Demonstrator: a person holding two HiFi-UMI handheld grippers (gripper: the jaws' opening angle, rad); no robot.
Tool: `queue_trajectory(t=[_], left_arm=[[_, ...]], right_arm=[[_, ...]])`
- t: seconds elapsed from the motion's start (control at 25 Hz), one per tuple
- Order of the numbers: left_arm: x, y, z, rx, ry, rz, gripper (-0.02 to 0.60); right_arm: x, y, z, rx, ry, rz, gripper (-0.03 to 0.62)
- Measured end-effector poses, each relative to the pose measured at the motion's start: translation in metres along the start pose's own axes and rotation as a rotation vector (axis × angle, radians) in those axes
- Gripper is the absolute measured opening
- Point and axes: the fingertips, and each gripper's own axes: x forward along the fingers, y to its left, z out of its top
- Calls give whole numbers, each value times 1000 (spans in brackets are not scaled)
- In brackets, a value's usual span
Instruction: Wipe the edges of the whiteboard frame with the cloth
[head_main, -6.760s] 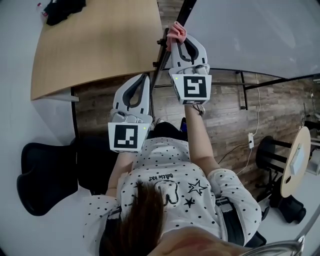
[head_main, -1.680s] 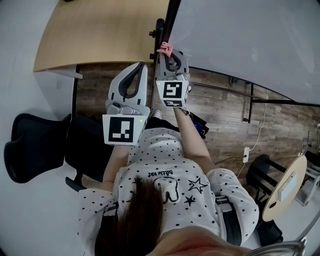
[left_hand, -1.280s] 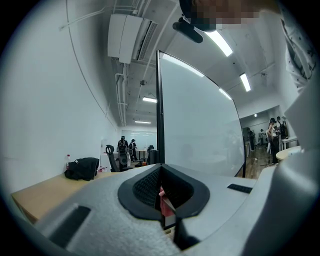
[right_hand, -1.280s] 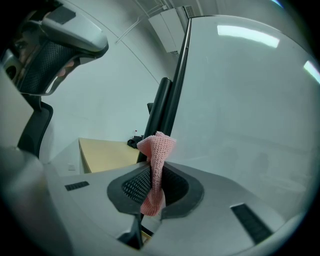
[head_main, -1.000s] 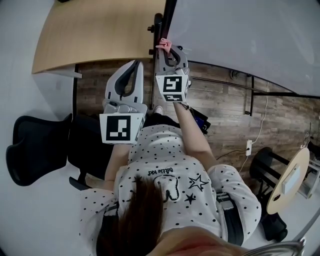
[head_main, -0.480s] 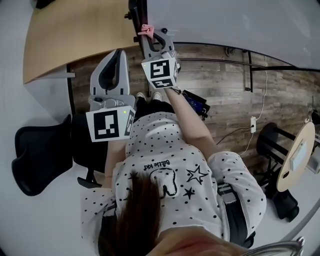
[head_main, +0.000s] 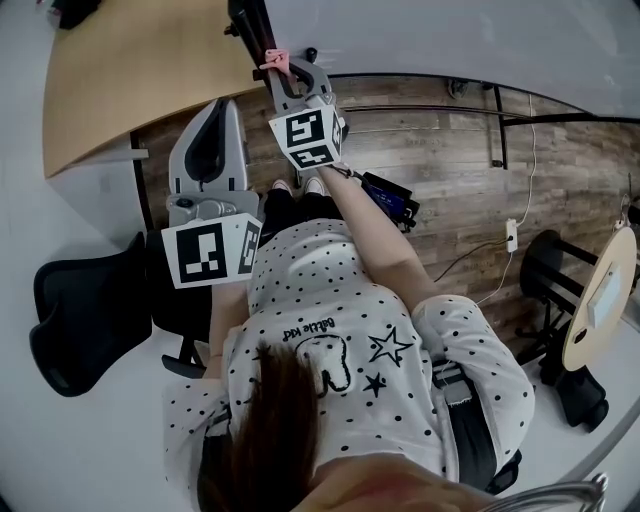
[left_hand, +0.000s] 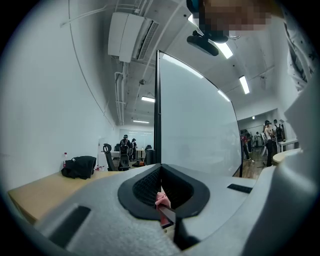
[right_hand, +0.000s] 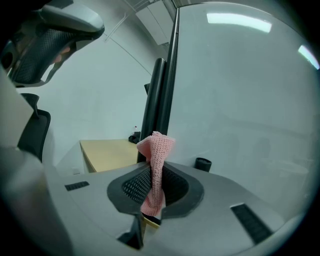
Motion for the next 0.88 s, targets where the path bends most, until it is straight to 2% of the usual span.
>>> queue_trajectory(t=[0.88], left_arm=[[-9, 2, 2, 15, 6, 41, 15]], right_arm=[[5, 6, -29, 29, 72, 20, 33]])
